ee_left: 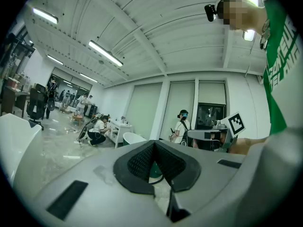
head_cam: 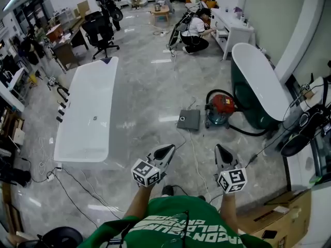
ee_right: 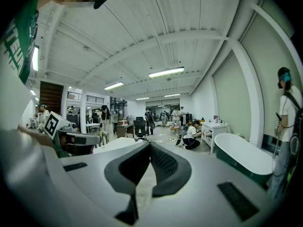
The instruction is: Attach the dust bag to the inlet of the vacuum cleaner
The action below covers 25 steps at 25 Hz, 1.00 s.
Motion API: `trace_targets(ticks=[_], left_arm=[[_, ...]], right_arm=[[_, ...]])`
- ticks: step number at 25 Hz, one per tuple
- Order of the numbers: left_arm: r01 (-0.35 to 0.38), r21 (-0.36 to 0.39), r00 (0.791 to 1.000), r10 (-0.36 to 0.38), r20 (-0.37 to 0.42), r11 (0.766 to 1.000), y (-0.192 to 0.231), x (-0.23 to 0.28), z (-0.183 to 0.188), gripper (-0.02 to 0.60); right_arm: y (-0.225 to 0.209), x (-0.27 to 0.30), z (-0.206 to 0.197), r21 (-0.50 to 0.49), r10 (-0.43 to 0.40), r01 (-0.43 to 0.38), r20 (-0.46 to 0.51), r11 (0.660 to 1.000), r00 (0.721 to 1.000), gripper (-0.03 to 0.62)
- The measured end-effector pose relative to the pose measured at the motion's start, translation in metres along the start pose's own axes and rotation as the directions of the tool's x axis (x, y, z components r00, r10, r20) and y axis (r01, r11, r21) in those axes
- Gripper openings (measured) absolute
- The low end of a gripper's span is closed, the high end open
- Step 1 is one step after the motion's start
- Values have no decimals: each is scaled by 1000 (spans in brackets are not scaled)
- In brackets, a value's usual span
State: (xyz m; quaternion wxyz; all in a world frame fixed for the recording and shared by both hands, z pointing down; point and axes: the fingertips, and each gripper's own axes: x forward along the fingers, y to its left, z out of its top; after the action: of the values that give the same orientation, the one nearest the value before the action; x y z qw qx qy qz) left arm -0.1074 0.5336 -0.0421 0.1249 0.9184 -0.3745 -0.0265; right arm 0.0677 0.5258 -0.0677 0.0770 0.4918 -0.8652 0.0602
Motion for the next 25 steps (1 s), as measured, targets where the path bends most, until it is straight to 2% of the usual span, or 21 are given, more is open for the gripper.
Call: trace_targets(ticks=[13,19,25], left_arm=[[58,-9,998,-58,-13,998,63,-31,1,5],[86,-23,996,-87,-38,996,77,-24,-10,5],[92,-30,993,-94,-67,995,93,1,-21,5]], right_arm=[[34,28,-7,-25,-99,98,-40,995,994,8],[40,34,-27,-28,-117,115,-98,993,988,8],[22,57,-44,-4,-116,116,-125,993,985,8]])
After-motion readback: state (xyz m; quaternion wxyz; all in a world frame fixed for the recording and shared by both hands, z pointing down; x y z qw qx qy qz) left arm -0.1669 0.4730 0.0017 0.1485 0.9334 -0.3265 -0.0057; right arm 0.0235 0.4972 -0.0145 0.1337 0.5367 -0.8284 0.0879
